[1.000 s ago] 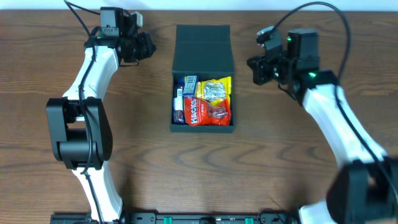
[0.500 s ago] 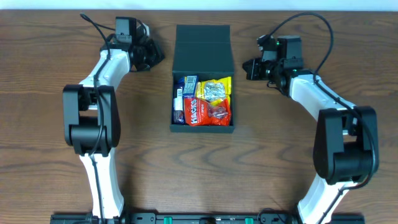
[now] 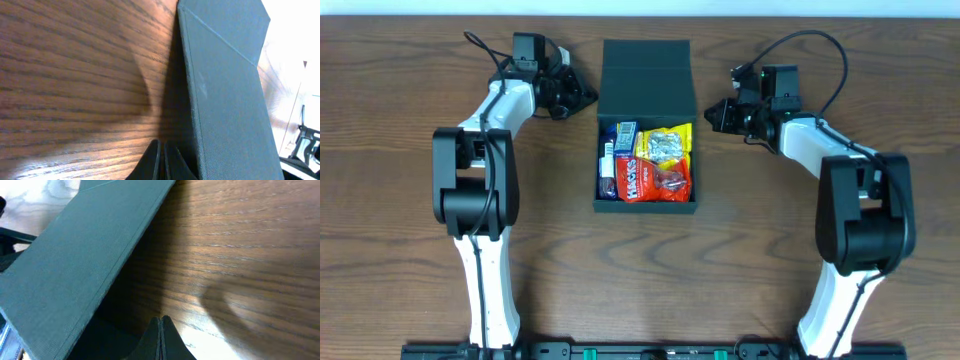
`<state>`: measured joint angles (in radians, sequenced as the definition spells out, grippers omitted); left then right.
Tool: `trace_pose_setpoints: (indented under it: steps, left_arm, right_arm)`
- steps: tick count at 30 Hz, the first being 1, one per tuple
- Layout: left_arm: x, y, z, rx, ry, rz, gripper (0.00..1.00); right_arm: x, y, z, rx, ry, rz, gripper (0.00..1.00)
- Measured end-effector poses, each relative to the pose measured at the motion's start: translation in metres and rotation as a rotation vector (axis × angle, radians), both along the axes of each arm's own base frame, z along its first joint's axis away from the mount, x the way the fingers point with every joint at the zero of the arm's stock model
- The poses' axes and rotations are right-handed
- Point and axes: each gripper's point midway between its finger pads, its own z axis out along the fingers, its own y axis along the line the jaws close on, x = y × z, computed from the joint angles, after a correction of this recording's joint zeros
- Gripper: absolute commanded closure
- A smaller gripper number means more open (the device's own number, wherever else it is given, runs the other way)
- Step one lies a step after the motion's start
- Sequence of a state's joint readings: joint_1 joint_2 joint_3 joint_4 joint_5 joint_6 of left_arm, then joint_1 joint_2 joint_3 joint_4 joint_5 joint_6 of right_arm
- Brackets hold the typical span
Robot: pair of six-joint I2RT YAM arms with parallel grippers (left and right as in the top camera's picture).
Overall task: Pack container
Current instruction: 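Move both grippers to the top edges of the raised lid, then push the lid forward with both grippers to close the box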
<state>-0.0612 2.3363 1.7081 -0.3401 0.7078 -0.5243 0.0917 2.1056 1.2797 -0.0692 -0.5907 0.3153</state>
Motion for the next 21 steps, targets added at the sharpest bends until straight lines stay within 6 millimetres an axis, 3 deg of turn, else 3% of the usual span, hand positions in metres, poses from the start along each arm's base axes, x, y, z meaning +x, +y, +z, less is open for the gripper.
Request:
trace_pose_setpoints:
  steps: [5, 21]
  left_arm:
    - [-0.002, -0.010, 0.000, -0.002, 0.000, -0.018, 0.94]
    - [-0.003, -0.014, 0.011, -0.067, -0.010, -0.050, 0.94]
  right_arm:
    - [0.002, 0.012, -0.005, 0.027, 0.006, 0.023, 0.99]
    - [0.012, 0.030, 0.026, 0.144, -0.096, 0.102, 0.99]
